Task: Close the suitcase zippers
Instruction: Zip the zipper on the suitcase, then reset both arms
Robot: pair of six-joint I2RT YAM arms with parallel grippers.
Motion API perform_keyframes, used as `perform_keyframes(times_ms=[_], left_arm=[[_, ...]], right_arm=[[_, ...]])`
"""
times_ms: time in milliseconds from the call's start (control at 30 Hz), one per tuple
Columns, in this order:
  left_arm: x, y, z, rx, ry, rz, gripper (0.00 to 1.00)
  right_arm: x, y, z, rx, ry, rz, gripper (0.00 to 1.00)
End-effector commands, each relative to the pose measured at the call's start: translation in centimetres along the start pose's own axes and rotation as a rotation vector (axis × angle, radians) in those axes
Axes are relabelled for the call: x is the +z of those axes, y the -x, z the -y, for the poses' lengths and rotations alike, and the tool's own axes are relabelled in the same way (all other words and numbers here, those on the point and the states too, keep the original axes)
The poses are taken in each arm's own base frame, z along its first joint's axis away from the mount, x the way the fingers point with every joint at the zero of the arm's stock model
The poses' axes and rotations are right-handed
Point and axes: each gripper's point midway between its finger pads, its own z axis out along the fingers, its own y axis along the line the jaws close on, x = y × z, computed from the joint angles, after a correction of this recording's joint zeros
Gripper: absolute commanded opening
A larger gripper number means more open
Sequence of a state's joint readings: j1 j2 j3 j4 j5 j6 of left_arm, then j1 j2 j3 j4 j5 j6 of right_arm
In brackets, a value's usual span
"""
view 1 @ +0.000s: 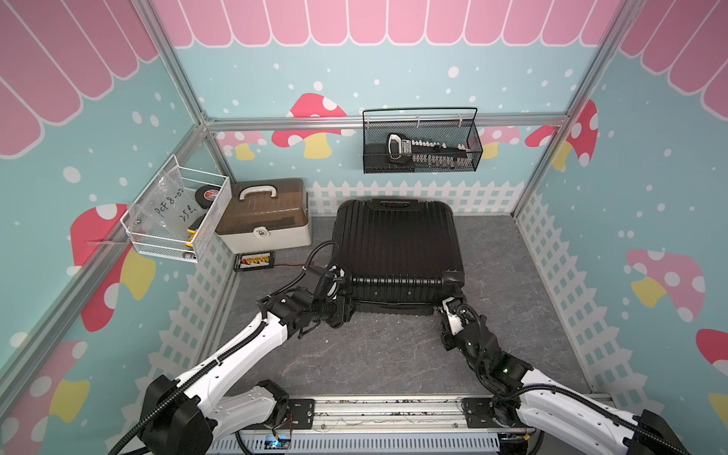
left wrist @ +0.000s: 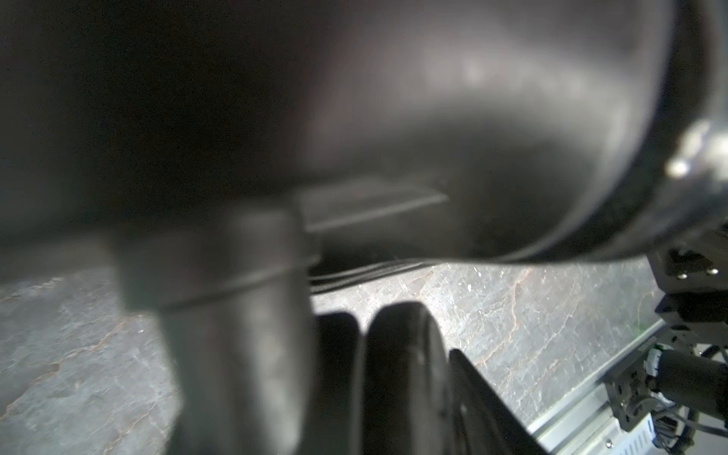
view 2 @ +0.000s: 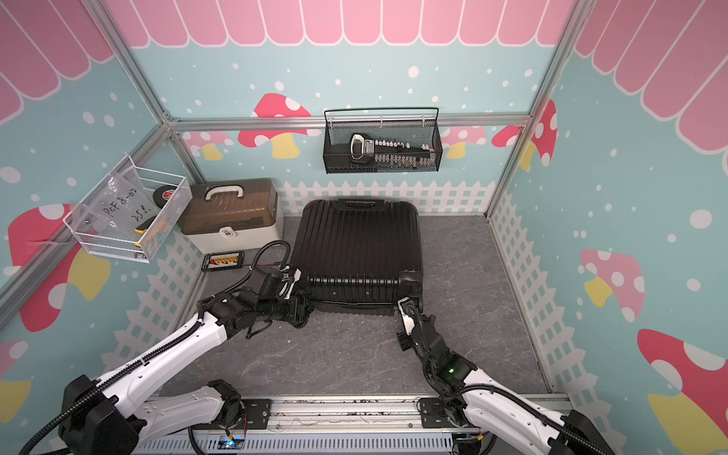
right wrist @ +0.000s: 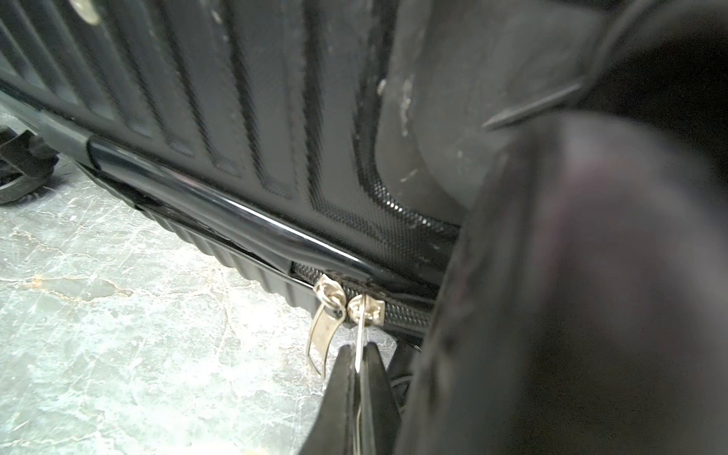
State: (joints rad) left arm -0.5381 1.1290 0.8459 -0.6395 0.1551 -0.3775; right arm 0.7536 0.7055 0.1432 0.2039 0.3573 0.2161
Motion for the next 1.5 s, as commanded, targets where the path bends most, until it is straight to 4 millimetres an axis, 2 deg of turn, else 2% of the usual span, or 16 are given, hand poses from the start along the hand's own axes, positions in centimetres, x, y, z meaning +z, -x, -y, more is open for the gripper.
perform_keyframes(times_ms=[0,167,500,633,900,1100,1233,1300,1333,1467], left_arm=[[-0.9,0.5,0.4,0.030,-0.005,0.012,0.70],[-2.1,1.5,-0.3,0.039,0.048,0.081,0.80],[-6.2,4.4,-2.9,0.042,0.227,0.271,0.81],[-7.8,5.6,-3.4,0.048,0.275,0.341,0.81],[-10.5,7.3,-6.0,0.002,0.429,0.448,0.81],[-12.4,7.5,-9.2,-0.099,0.544,0.487,0.81],[-13.3,7.3,-11.5,-0.169,0.624,0.507,0.82],[-13.4,7.0,-12.4,-0.199,0.649,0.502,0.82],[-13.4,6.9,-12.8,-0.213,0.661,0.499,0.82],[-13.6,6.4,-14.7,-0.271,0.719,0.501,0.82]], right_arm=[[-0.3,1.0,0.1,0.015,-0.007,0.035,0.17],[-0.4,0.9,0.6,0.022,-0.037,0.036,0.29],[-0.9,0.7,3.2,0.071,-0.176,0.026,0.48],[-1.5,0.7,4.4,0.108,-0.237,0.043,0.53],[-3.0,0.8,6.8,0.176,-0.363,0.075,0.59],[-4.6,0.4,9.6,0.231,-0.537,0.071,0.64],[-4.9,0.8,10.3,0.232,-0.600,0.064,0.64],[-5.0,0.4,10.8,0.217,-0.648,0.037,0.65],[-5.3,1.2,11.1,0.226,-0.675,0.041,0.66],[-5.6,1.4,12.2,0.244,-0.755,0.012,0.67]])
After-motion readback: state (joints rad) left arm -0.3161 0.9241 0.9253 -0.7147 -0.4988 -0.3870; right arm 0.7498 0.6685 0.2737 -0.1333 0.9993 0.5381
